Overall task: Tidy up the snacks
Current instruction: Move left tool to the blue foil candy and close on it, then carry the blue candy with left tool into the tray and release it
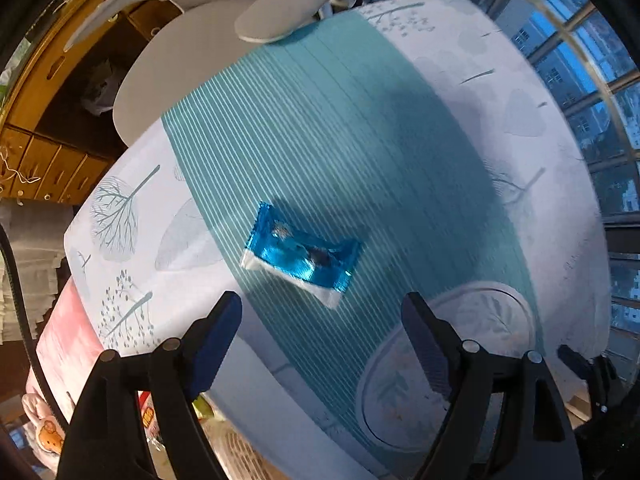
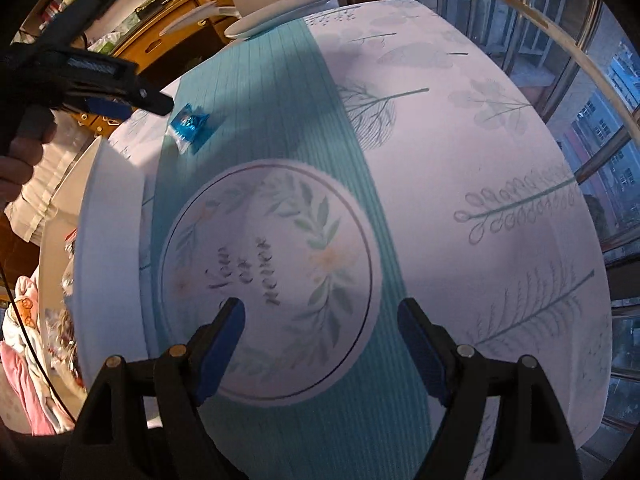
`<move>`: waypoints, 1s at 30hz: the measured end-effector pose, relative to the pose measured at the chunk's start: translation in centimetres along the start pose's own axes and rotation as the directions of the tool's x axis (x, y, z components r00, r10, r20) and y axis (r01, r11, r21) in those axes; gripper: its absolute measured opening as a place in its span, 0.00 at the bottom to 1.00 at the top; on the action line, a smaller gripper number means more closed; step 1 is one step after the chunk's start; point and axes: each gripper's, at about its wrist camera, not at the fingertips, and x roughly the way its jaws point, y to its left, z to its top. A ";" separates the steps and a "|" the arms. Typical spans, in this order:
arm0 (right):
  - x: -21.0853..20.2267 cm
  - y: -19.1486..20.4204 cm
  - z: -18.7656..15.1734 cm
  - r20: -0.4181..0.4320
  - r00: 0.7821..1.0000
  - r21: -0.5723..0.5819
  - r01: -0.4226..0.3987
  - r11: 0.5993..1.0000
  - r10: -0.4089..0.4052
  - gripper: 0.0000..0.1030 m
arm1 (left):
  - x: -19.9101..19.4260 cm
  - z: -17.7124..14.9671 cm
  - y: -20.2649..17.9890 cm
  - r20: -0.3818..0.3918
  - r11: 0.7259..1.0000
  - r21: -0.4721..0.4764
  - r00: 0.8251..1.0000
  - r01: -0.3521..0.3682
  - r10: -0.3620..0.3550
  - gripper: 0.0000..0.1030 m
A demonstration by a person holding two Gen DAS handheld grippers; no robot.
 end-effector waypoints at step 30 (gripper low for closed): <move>0.7 -1.4 0.9 -0.001 0.999 0.043 0.032 0.999 -0.032 0.77 | 4.8 2.0 4.7 0.053 0.984 -0.152 0.995 0.097 -0.090 0.32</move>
